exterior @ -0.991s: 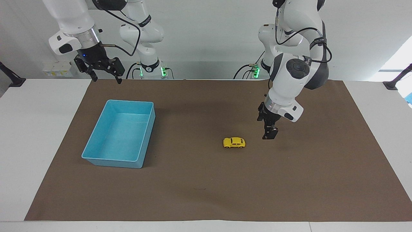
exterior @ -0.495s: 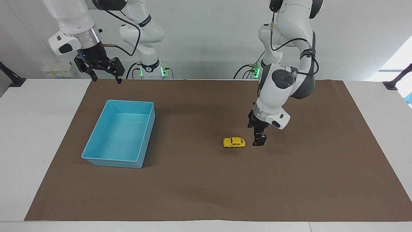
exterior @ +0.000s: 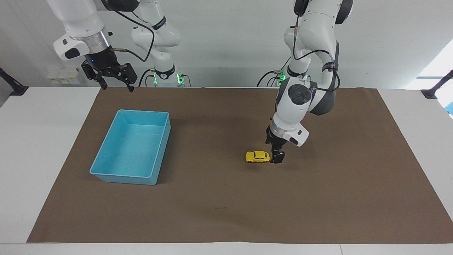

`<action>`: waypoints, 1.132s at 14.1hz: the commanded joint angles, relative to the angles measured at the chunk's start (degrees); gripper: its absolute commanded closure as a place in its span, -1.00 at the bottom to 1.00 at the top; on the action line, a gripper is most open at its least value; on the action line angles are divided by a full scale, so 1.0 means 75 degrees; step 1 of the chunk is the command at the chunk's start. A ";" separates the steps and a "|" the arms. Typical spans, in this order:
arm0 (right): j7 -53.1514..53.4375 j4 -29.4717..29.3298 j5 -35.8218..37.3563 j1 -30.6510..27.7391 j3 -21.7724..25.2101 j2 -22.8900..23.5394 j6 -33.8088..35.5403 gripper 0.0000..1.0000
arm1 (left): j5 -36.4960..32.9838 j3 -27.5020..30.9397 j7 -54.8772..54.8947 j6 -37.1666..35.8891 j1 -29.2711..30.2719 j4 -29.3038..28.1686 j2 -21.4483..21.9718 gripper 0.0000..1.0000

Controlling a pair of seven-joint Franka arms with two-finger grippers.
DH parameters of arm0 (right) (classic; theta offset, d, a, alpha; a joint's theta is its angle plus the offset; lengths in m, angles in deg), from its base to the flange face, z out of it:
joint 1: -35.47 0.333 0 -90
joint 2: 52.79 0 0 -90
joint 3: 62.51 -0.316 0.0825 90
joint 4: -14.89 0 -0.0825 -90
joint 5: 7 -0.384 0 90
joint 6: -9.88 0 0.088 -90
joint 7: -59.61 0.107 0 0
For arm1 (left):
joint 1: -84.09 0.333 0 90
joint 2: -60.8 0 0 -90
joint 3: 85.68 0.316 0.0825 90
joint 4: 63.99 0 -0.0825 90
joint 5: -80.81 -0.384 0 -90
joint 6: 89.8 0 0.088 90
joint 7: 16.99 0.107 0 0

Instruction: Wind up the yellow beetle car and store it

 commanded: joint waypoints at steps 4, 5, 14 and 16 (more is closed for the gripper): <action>-0.0170 0.0057 -0.0124 -0.0080 -0.0026 -0.0089 0.0040 -1.00 | 0.0101 0.0138 -0.0411 0.0607 -0.0352 -0.0266 -0.0330 -1.00; -0.0170 0.0057 -0.0124 -0.0080 -0.0026 -0.0089 0.0040 -1.00 | 0.0101 0.0138 -0.0399 0.0619 -0.0410 -0.0348 -0.0342 -1.00; -0.0170 0.0045 -0.0136 -0.0080 -0.0026 -0.0089 0.0040 -1.00 | 0.0101 0.0138 -0.0399 0.1077 -0.0527 -0.0642 -0.0342 -1.00; -0.0170 0.0057 -0.0124 -0.0080 -0.0026 -0.0089 0.0040 -1.00 | 0.0101 0.0138 -0.0399 0.1042 -0.0527 -0.0630 -0.0354 -0.55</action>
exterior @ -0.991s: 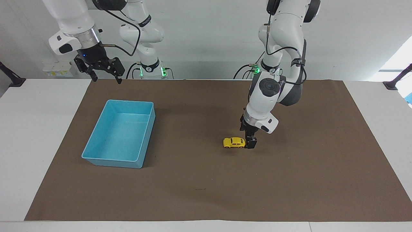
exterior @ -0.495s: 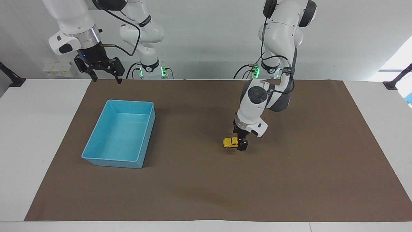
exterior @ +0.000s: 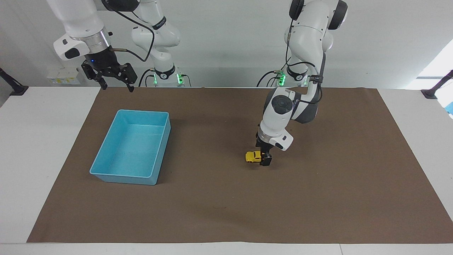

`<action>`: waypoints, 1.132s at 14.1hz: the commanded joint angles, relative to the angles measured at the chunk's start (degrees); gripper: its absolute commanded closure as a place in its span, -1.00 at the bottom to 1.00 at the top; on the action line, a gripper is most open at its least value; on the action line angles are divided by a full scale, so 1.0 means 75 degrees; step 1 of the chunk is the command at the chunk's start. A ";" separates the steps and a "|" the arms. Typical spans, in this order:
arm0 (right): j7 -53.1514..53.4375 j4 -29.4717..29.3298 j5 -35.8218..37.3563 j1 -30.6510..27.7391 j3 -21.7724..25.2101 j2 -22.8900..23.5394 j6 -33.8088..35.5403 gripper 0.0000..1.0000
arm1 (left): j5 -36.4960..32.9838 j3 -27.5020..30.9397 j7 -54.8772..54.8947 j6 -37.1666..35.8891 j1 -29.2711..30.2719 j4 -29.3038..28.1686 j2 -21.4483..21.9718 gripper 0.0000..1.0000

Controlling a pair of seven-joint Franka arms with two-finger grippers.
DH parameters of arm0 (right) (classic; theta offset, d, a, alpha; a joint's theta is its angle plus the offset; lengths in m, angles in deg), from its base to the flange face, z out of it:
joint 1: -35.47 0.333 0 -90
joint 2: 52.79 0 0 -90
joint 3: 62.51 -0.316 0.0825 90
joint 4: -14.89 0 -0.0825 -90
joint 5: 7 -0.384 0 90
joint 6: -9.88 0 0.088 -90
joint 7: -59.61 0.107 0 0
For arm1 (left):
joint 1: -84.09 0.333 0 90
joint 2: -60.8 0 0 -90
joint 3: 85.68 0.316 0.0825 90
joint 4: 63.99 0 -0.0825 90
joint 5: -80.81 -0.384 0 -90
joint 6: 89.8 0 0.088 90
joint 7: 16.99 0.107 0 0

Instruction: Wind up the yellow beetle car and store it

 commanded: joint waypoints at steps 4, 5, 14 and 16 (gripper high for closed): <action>-0.0170 0.0057 -0.0136 -0.0080 -0.0026 -0.0089 0.0040 -1.00 | 0.0101 0.0129 -0.0002 0.0076 -0.0134 -0.0134 0.0119 0.27; -0.0170 0.0045 -0.0124 -0.0080 -0.0026 -0.0089 0.0040 -1.00 | 0.0101 0.0129 0.0010 0.0087 -0.0134 -0.0145 0.0131 0.30; -0.0170 0.0057 -0.0124 -0.0080 -0.0026 -0.0089 0.0040 -1.00 | 0.0089 0.0141 0.0490 0.0111 0.0077 -0.0414 0.0143 1.00; -0.0170 0.0057 -0.0124 -0.0080 -0.0026 -0.0089 0.0040 -1.00 | 0.0090 0.0141 0.0713 0.0088 0.0299 -0.0485 0.0154 1.00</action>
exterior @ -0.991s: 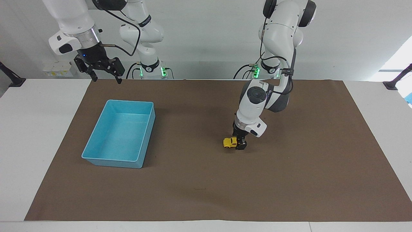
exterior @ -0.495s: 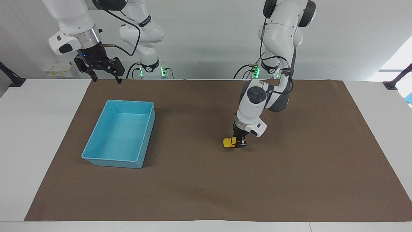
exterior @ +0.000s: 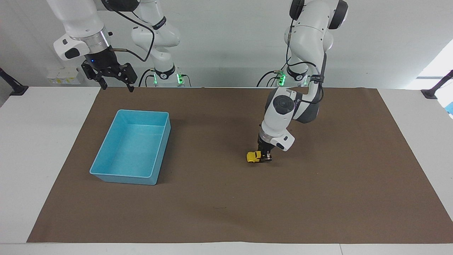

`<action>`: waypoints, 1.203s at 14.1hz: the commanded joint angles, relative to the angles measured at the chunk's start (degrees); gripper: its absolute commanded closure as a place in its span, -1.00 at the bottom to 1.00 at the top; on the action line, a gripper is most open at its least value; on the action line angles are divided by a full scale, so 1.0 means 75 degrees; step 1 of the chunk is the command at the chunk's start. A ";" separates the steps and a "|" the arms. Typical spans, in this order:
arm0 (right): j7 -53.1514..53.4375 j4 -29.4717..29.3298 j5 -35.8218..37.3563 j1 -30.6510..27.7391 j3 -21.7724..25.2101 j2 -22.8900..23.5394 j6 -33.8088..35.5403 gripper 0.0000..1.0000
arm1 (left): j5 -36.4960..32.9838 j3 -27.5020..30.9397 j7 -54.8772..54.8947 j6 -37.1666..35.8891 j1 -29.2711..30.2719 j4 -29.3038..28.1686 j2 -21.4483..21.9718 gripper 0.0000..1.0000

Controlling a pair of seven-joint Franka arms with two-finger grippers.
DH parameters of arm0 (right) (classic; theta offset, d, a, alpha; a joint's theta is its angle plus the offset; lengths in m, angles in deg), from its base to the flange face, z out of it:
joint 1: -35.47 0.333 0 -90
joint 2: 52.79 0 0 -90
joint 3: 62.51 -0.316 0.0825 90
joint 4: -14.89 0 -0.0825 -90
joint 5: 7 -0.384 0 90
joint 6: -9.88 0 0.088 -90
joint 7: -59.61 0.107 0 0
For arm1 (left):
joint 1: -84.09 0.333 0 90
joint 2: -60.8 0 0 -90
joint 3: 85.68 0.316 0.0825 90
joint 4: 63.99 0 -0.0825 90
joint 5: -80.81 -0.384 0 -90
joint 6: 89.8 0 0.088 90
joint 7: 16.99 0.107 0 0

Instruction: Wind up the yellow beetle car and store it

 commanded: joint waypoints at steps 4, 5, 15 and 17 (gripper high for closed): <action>-0.0170 0.0057 -0.0136 -0.0080 -0.0026 -0.0089 0.0040 -1.00 | 0.0086 0.0078 0.0978 0.0108 0.0646 -0.0685 0.0182 1.00; -0.0170 0.0057 -0.0124 -0.0080 -0.0026 -0.0089 0.0040 -1.00 | 0.0086 0.0078 0.1084 0.0108 0.0762 -0.0720 0.0182 1.00; -0.0170 0.0057 -0.0136 -0.0080 -0.0026 -0.0089 0.0040 -1.00 | 0.0016 0.0125 0.1307 -0.0382 0.1174 -0.0499 0.0205 -0.96; -0.0170 0.0057 -0.0124 -0.0080 -0.0026 -0.0089 0.0040 -1.00 | 0.0016 0.0125 0.1284 -0.1130 0.1162 -0.0101 0.0346 -1.00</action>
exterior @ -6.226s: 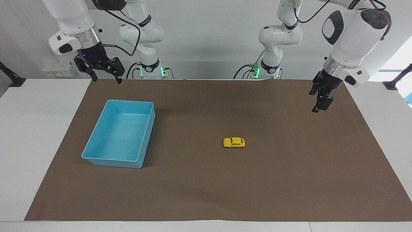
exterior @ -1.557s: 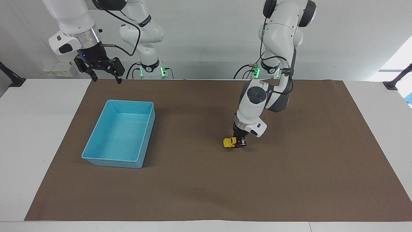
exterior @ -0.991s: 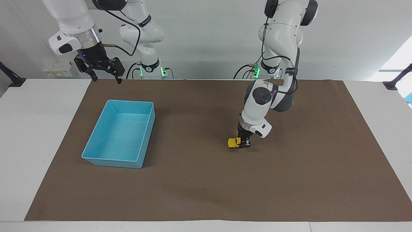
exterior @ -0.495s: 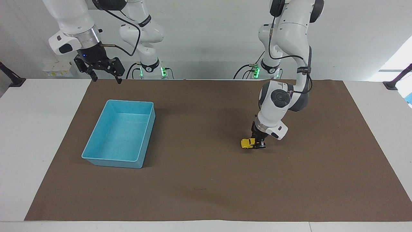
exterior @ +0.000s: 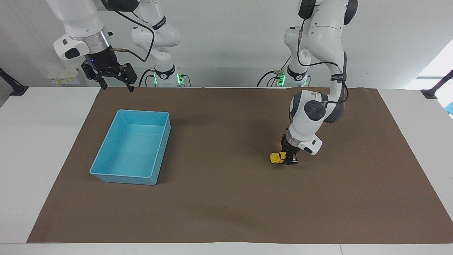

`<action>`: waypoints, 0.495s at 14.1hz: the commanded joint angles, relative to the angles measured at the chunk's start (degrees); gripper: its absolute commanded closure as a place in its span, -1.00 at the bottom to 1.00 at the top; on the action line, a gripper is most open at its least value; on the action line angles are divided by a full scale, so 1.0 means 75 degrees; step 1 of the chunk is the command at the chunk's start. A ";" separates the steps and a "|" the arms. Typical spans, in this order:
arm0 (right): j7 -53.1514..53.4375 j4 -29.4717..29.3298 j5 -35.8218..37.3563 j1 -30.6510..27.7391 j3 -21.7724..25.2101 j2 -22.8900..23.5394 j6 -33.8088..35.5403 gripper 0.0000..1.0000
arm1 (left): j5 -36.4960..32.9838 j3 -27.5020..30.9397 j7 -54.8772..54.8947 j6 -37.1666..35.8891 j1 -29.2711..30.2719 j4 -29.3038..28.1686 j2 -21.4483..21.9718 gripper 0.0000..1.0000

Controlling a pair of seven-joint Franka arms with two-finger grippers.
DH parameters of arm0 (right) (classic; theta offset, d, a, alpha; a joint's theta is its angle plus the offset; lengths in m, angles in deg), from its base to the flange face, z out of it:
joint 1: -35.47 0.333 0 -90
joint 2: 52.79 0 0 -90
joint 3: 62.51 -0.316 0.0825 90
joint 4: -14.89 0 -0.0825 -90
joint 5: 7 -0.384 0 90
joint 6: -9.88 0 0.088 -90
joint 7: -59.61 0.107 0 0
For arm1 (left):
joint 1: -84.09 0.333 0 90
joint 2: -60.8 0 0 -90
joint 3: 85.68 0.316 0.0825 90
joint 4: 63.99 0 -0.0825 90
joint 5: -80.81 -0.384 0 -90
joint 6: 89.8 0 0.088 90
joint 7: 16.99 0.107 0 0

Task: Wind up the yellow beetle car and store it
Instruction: 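Release the car from the left gripper so it rolls toward the box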

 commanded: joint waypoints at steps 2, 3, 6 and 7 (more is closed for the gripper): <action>-0.0170 0.0057 -0.0124 -0.0080 -0.0026 -0.0089 0.0040 -1.00 | -0.0006 0.0000 0.0049 -0.1200 0.0024 0.0677 0.0103 -1.00; -0.0170 0.0057 -0.0124 -0.0080 -0.0026 -0.0089 0.0040 -1.00 | -0.0006 -0.0011 0.0049 -0.1248 0.0024 0.0713 0.0126 -1.00; -0.0170 0.0057 -0.0124 -0.0080 -0.0026 -0.0089 0.0040 -1.00 | -0.0006 -0.0012 0.0037 -0.1237 0.0000 0.0713 0.0162 -1.00; -0.0170 0.0045 -0.0124 -0.0080 -0.0026 -0.0089 0.0040 -1.00 | -0.0006 -0.0012 0.0037 -0.1225 0.0000 0.0713 0.0162 -1.00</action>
